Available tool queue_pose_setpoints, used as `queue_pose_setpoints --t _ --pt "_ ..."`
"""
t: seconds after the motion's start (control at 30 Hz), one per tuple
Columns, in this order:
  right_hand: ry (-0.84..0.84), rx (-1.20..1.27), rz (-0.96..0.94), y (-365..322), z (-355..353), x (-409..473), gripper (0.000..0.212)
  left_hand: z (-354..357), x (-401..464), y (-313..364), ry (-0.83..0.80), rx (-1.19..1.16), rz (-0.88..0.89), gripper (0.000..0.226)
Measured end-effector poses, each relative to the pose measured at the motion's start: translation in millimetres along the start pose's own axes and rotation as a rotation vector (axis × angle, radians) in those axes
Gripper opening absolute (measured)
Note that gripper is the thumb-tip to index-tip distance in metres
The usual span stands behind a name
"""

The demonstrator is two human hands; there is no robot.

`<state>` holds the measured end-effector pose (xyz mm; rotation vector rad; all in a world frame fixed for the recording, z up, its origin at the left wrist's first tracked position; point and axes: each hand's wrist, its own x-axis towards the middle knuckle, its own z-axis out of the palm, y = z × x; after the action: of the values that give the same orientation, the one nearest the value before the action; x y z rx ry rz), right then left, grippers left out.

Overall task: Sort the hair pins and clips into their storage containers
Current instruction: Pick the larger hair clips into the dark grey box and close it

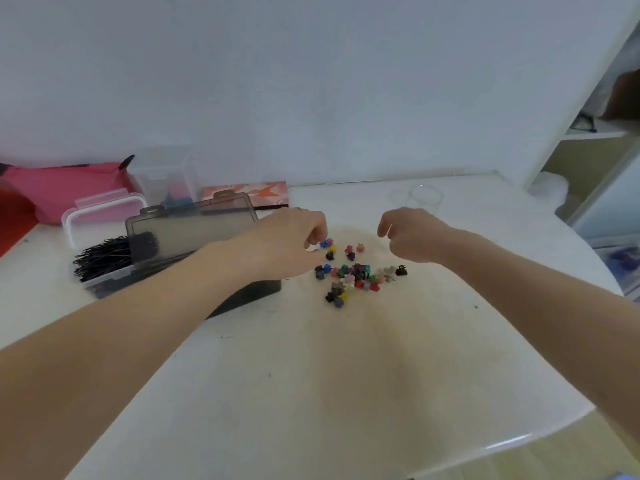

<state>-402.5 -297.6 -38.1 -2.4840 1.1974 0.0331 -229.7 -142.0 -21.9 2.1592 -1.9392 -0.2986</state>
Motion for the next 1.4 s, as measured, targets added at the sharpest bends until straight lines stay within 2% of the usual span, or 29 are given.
queue_pose_setpoints --t 0.07,0.13,0.27,0.43,0.53,0.6,0.7,0.83,0.97,1.03,1.1,1.2,1.33,1.4 --pt "-0.125 -0.082 0.009 17.5 0.5 -7.4 0.043 13.2 12.8 10.7 -0.036 0.008 0.02 0.027" --pt "-0.179 -0.104 -0.018 25.7 6.7 -14.6 0.036 25.5 19.9 14.1 -0.079 0.043 0.011 0.03" --pt "-0.081 -0.144 -0.073 30.3 22.3 -16.3 0.024 34.2 19.7 7.5 -0.084 0.094 -0.012 0.031" --pt "-0.003 -0.101 -0.038 25.2 18.0 -10.4 0.02 14.8 1.4 -11.9 0.006 0.075 -0.063 0.037" --pt "0.094 0.052 -0.082 -0.5 8.5 -4.2 0.017 0.6 -9.7 -25.5 0.053 0.035 -0.113 0.038" --pt "0.1 0.259 -0.099 -28.3 4.1 -1.7 0.015 -6.3 -15.0 -34.2 0.068 0.002 -0.151 0.038" --pt "-0.002 0.582 -0.153 -80.0 4.3 -2.7 0.013 -12.6 -23.2 -42.9 0.102 -0.042 -0.197 0.037" --pt "-0.084 0.702 -0.279 -135.3 22.6 0.2 0.009 -16.9 -27.4 -48.4 0.272 -0.11 -0.261 0.03" --pt "-0.129 0.557 -0.355 -158.2 38.6 2.3 0.018 -20.7 -34.5 -63.2 0.379 -0.207 -0.324 0.033" --pt "-0.06 0.431 -0.364 -152.2 36.1 2.7 0.021 -20.0 -37.3 -66.6 0.4 -0.221 -0.32 0.029" --pt "0.043 0.406 -0.299 -132.3 28.2 8.4 0.018 -16.0 -37.0 -63.9 0.392 -0.201 -0.278 0.023" --pt "0.086 0.383 -0.161 -85.5 11.4 16.8 0.021 -6.1 -31.6 -48.2 0.308 -0.191 -0.165 0.019" --pt "-0.113 0.075 -0.08 -29.0 1.4 11.3 0.03 13.9 -15.2 -15.3 0.104 -0.085 -0.004 0.019" --pt "-0.192 -0.009 -0.071 -14.5 6.4 4.9 0.037 26.6 -4.8 -2.0 0.03 -0.035 0.021 0.02"
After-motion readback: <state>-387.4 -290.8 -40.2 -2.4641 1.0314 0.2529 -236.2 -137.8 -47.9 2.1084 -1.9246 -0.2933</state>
